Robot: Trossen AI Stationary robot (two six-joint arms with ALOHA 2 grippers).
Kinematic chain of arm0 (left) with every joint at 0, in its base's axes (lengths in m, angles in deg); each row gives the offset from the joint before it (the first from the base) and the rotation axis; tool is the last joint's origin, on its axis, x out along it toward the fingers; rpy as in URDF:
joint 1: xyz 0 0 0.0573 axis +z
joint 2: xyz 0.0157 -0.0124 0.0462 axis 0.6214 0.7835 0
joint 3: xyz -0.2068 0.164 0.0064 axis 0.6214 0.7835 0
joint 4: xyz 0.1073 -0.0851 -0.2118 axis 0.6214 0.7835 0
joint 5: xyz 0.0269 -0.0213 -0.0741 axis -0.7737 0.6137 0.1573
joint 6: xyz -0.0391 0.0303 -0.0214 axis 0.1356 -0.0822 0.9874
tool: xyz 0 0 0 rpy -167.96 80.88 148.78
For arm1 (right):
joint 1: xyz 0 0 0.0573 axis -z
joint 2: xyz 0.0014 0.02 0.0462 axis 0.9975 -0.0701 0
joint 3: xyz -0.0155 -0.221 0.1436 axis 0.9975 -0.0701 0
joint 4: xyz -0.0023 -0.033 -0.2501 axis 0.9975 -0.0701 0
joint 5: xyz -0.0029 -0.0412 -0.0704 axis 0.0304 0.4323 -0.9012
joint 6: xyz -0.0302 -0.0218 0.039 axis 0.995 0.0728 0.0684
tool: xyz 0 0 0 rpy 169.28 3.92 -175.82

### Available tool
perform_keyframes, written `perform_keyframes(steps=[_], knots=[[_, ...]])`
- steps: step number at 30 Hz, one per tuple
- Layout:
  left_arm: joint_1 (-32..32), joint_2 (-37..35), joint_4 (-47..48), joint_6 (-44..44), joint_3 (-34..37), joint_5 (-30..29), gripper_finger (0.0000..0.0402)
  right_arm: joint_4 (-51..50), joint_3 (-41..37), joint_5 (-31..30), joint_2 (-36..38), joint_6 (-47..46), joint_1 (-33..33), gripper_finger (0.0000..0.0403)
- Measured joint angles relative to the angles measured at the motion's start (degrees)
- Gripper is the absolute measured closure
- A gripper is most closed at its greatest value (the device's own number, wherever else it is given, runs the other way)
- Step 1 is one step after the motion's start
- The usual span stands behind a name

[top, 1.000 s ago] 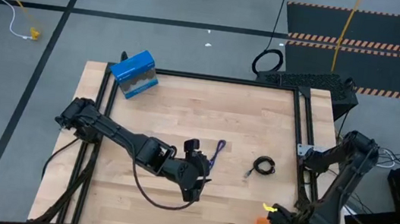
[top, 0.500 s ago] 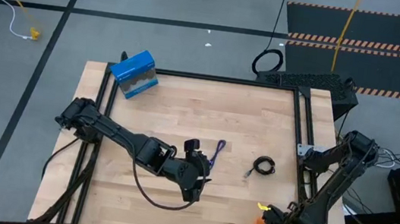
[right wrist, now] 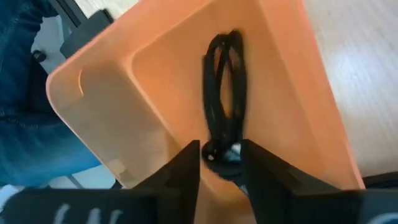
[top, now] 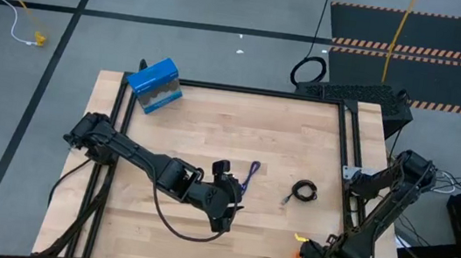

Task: Pick and place USB-C Cables
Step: Put the bottom black charger cable into the orange bin, then put the black charger cable into the orange bin

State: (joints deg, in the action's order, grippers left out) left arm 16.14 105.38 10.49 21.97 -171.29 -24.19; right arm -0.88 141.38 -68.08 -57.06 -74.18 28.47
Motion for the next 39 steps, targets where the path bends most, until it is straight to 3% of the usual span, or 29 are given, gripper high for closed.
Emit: perform_keyframes(steps=[9, 16, 25, 39], knots=[[-0.3, 0.0, -6.0, -1.7, 0.0, -0.1, 0.0176, -0.1, 0.0, 0.7, 3.6, -0.3, 0.2, 0.0253], [-0.2, 0.0, -5.8, -2.0, 0.0, -0.1, 0.0176, -1.4, 0.0, 0.3, 10.0, -0.9, 0.7, 0.0258], [-0.2, 0.0, -5.7, -2.9, 0.0, -0.1, 0.0176, -7.7, 0.0, -5.1, 18.5, -0.5, 3.0, 0.0259], [-0.2, 0.0, -2.6, -1.9, 0.0, -0.1, 0.0176, -18.6, 0.1, -2.1, 26.9, 6.6, 11.3, 0.0260]])
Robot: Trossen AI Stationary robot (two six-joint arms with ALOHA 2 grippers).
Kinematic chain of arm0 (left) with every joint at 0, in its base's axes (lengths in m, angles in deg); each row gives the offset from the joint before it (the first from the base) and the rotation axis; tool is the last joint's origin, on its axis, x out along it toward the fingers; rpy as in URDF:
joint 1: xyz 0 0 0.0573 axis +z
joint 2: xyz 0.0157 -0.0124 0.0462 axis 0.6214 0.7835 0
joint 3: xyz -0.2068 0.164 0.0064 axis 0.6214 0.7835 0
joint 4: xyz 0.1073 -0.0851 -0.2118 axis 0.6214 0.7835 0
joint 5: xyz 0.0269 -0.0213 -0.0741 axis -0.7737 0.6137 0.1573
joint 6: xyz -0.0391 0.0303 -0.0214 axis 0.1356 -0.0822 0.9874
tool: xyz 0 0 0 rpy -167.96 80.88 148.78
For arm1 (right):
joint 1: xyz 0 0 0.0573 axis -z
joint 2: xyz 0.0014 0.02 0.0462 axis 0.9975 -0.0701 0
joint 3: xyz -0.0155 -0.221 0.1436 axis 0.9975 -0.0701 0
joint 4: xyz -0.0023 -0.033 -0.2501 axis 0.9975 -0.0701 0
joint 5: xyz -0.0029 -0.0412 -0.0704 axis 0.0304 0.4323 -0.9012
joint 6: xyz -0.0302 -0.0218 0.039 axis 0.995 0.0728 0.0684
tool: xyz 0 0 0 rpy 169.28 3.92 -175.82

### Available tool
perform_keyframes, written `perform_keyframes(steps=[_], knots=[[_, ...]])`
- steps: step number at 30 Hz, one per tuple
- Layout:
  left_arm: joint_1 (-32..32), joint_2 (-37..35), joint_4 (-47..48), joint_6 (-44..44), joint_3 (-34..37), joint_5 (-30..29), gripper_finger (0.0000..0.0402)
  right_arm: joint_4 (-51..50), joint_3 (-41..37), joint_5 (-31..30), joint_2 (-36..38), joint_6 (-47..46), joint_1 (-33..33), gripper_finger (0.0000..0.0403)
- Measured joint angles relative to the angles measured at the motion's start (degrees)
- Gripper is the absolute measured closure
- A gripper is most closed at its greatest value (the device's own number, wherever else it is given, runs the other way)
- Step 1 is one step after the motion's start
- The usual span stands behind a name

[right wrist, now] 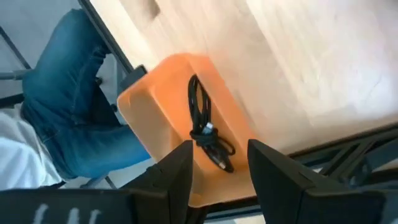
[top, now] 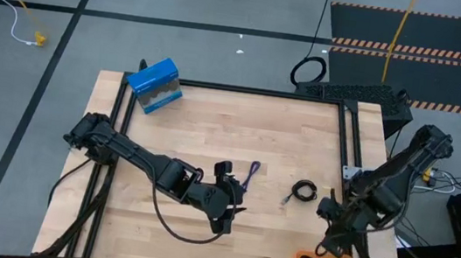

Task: Pick and place USB-C Cables
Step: Put the black charger cable into the orange bin

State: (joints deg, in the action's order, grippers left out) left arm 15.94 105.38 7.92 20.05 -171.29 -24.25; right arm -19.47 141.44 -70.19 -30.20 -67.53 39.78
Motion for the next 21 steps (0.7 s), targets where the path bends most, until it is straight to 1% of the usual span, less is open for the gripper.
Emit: perform_keyframes(steps=[5, 11, 15, 21], knots=[[0.0, 0.0, 0.6, 0.0, 0.0, 0.0, 0.0176, -3.3, 0.0, 0.0, 0.5, 7.1, 5.2, 0.0260], [0.0, 0.0, 0.6, -0.7, 0.0, 0.0, 0.0176, -8.9, 0.0, 0.0, 0.5, 19.3, 13.6, 0.0260], [0.0, 0.0, 0.7, -1.0, 0.0, 0.0, 0.0176, -12.8, 0.0, 0.0, 0.5, 29.1, 19.5, 0.0260], [0.0, 0.0, 0.7, -1.3, 0.0, 0.0, 0.0176, -14.3, 0.0, -0.3, 0.2, 41.8, 27.9, 0.0260]])
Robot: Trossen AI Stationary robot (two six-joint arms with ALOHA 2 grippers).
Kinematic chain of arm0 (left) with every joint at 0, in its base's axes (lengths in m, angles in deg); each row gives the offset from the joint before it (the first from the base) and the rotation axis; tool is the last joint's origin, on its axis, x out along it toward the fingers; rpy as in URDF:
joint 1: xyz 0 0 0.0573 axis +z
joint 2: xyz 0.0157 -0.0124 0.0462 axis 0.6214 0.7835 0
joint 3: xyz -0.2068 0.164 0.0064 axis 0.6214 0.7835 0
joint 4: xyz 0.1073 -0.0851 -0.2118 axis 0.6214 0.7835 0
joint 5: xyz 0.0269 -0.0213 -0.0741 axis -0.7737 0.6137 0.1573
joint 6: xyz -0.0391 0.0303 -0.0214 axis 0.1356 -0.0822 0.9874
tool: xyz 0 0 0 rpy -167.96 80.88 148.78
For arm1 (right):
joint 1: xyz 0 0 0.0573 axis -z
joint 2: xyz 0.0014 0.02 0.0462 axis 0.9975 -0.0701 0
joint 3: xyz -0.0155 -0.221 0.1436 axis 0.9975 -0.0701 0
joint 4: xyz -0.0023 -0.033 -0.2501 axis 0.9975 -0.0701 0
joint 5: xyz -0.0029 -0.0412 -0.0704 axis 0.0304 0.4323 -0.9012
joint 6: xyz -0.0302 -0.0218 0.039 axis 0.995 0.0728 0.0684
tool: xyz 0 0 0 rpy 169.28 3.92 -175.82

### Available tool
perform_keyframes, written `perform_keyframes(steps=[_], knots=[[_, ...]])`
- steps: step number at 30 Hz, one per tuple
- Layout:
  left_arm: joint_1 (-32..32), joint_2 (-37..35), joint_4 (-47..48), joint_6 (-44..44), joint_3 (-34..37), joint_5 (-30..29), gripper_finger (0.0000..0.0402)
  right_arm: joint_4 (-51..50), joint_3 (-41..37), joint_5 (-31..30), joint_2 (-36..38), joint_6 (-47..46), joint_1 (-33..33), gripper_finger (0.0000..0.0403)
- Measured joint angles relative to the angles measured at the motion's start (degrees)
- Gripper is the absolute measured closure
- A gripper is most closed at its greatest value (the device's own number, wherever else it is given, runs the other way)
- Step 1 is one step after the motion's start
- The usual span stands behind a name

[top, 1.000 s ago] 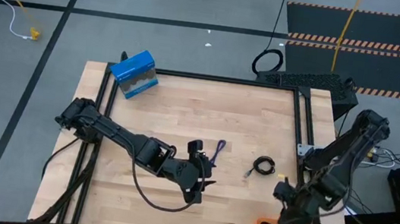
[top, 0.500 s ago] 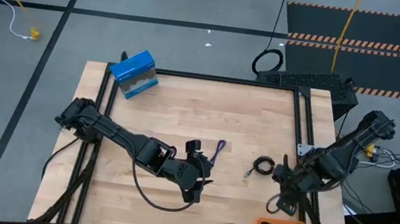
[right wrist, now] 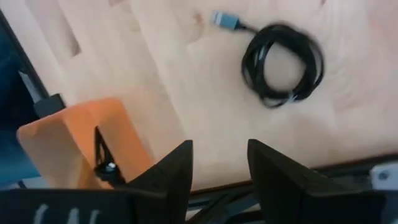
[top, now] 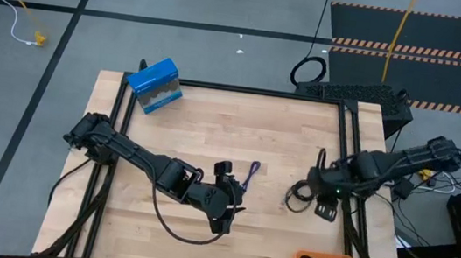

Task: Pick and place USB-C Cables
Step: Put the black charger cable into the orange bin

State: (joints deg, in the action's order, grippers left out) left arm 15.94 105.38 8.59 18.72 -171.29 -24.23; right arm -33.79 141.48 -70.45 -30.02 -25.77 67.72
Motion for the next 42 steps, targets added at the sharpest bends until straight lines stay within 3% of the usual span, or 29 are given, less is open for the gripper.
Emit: perform_keyframes(steps=[6, 11, 20, 26, 42], knots=[[0.0, 0.0, 0.0, 0.0, 0.0, 0.0, 0.0176, 0.3, 0.0, -5.2, -3.4, 14.4, 4.2, 0.0260], [0.0, 0.0, 0.0, 0.0, 0.0, 0.0, 0.0176, 0.5, 0.0, -9.1, -8.3, 19.5, 4.3, 0.0257], [-0.1, 0.0, 0.5, 0.0, 0.0, 0.0, 0.0176, 3.2, -0.5, -10.6, -14.7, 20.0, 4.3, 0.0217], [-0.1, 0.0, 0.8, 0.1, 0.0, 0.0, 0.0176, 11.0, -6.7, -10.5, -15.1, 18.6, 4.3, 0.0195], [-0.5, 0.0, 0.7, 0.0, 0.0, 0.1, 0.0176, 23.3, -19.0, -10.4, -15.2, 15.6, 4.3, 0.0190]])
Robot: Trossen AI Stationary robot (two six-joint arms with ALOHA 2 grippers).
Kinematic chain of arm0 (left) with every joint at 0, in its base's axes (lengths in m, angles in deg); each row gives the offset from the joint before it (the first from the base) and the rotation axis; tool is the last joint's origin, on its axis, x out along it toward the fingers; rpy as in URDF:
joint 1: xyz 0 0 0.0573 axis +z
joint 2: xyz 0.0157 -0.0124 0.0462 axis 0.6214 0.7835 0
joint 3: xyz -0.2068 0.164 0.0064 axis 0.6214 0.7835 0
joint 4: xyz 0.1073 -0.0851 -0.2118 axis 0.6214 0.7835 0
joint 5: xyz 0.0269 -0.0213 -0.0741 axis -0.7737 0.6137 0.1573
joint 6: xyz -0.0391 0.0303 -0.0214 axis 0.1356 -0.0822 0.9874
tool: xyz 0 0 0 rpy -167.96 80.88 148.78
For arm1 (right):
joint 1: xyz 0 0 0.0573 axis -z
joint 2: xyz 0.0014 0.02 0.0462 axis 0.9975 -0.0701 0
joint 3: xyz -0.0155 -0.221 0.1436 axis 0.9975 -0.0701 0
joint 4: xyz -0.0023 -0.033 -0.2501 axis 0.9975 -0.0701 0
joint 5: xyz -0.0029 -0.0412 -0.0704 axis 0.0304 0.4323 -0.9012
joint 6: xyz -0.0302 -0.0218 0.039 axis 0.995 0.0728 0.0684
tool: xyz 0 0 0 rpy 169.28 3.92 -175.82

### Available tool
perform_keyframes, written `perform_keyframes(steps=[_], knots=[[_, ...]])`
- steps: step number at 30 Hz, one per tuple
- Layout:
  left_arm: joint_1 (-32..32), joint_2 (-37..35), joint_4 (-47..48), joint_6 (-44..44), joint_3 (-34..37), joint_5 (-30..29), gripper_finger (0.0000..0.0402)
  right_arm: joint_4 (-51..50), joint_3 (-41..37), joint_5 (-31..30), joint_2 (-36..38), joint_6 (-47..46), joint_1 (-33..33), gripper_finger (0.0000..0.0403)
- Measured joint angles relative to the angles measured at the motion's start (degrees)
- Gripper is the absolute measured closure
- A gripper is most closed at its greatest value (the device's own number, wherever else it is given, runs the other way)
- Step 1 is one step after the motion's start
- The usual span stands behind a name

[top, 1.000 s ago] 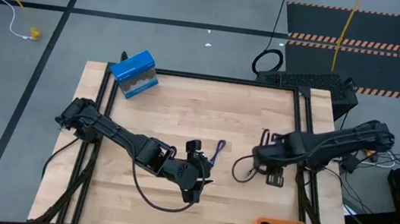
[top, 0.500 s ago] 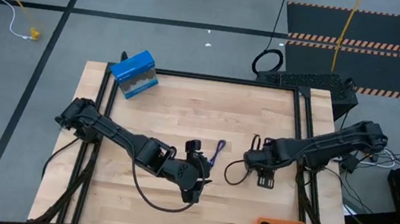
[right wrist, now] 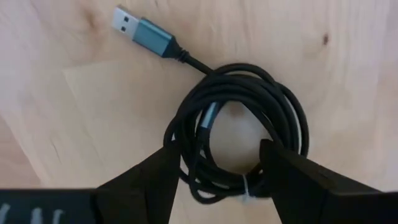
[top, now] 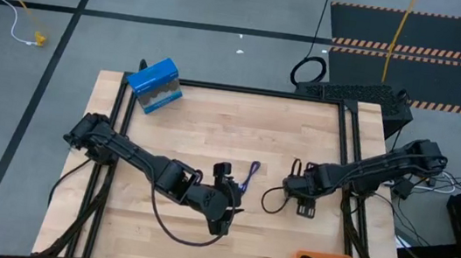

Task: Pick and place USB-C Cables
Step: Put the black charger cable into the orange bin

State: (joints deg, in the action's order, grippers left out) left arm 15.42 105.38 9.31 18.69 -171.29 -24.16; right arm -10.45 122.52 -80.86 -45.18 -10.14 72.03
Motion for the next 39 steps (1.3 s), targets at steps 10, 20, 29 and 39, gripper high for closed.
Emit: perform_keyframes(steps=[10, 20, 29, 39], knots=[[0.0, 0.0, 0.0, -0.1, 0.0, 0.0, 0.0176, 2.8, -1.9, 0.9, 0.1, -2.3, 0.0, 0.0190], [0.2, 0.0, 0.0, -0.6, 0.0, 0.0, 0.0176, 2.5, -0.2, 3.0, 1.2, -6.5, -2.7, 0.0190], [0.5, 0.0, 0.0, -0.7, 0.0, 0.0, 0.0176, 2.4, -0.2, 3.1, 1.2, -7.9, -5.0, 0.0190], [0.5, 0.0, 0.0, -0.7, 0.0, 0.0, 0.0176, 2.3, 0.7, 4.7, 4.6, -8.0, -4.9, 0.0190]])
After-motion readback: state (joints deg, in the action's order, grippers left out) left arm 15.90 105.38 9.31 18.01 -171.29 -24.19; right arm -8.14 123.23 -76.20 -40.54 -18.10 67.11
